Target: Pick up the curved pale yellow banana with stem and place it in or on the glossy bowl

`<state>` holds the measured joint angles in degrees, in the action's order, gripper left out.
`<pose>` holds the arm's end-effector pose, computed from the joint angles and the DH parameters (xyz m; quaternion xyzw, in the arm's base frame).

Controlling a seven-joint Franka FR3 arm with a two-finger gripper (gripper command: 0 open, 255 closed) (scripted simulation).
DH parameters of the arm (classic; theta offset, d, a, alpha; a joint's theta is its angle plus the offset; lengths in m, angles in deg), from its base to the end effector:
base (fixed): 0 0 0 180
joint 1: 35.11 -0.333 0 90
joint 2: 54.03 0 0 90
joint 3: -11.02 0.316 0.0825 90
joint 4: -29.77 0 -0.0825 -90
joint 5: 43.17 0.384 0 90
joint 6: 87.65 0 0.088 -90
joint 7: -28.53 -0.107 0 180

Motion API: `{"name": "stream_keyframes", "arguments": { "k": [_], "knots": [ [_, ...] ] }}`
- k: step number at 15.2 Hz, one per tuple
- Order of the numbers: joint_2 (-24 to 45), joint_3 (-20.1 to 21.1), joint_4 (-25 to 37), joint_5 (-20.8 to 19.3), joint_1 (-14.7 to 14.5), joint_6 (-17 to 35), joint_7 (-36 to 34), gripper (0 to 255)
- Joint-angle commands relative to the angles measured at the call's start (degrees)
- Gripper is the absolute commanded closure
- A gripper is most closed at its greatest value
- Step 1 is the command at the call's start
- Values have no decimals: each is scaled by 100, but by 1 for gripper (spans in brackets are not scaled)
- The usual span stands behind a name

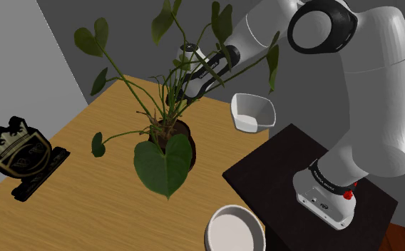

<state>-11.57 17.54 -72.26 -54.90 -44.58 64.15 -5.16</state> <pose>0.6401 0.1829 0.1536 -0.9939 0.0845 -0.0689 0.0132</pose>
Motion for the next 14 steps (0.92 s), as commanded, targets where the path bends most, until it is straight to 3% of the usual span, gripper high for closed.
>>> {"name": "stream_keyframes", "arguments": {
  "k": [1, 14],
  "knots": [
    [0, 0, 0, 0, 0, 0, 0, 255],
    [-250, 48, -74, 40, 35, -177, 33, 255]
  ]
}}
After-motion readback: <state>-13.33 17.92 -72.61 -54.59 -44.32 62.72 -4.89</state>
